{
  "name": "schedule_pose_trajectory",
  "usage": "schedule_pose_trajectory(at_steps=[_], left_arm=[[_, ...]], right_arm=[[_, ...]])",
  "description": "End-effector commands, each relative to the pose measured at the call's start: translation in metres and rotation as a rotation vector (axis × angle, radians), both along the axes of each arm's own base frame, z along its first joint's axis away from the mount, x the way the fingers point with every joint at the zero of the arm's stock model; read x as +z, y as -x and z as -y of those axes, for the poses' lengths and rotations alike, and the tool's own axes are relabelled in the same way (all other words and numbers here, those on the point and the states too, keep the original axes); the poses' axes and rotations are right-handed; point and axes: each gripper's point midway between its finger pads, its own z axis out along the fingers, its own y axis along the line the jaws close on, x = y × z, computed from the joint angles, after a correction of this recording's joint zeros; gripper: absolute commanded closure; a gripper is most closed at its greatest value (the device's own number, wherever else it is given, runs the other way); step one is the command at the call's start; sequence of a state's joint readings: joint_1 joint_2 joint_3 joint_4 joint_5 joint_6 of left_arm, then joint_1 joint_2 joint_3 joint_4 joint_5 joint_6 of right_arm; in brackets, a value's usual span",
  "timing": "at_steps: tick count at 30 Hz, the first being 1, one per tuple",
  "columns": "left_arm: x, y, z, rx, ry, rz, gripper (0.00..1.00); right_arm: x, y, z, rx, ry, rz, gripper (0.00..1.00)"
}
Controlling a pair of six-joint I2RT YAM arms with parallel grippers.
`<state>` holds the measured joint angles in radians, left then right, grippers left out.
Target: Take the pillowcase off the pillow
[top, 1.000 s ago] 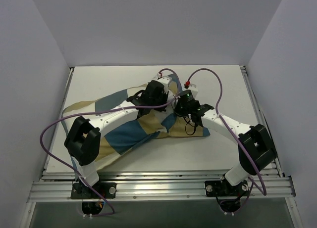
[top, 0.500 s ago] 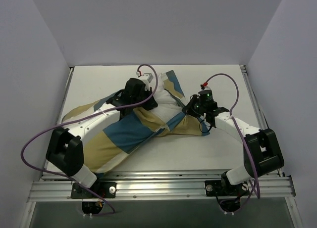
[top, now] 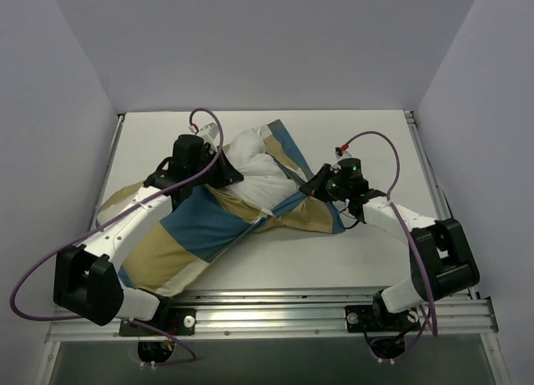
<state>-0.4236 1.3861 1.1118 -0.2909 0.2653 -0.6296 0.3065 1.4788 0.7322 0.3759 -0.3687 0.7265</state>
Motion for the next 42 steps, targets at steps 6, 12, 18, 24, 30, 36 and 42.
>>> schedule_pose_trajectory(at_steps=[6, 12, 18, 24, 30, 36, 42], left_arm=[[0.076, -0.044, -0.08, 0.343, 0.029, 0.191, 0.98], [0.102, -0.064, -0.1, 0.498, 0.075, 0.261, 0.98], [0.119, -0.08, -0.118, 0.613, 0.084, 0.329, 0.98], [0.112, -0.089, -0.108, 0.565, 0.083, 0.32, 0.98], [0.107, -0.085, -0.035, 0.226, 0.107, 0.364, 0.93], [0.086, -0.043, 0.035, -0.132, -0.086, 0.451, 0.39], [0.099, -0.022, 0.059, -0.277, -0.206, 0.57, 0.11]], right_arm=[[-0.074, 0.02, 0.118, -0.292, 0.345, -0.149, 1.0], [-0.072, 0.027, 0.124, -0.305, 0.351, -0.122, 1.0], [-0.062, 0.029, 0.124, -0.294, 0.315, -0.062, 1.0], [-0.052, 0.028, 0.106, -0.203, 0.254, 0.0, 1.0], [-0.038, 0.022, 0.073, -0.079, 0.177, 0.047, 1.0], [-0.014, 0.01, 0.04, -0.005, 0.199, 0.104, 1.0], [0.004, -0.005, 0.022, 0.03, 0.18, 0.145, 1.0]])
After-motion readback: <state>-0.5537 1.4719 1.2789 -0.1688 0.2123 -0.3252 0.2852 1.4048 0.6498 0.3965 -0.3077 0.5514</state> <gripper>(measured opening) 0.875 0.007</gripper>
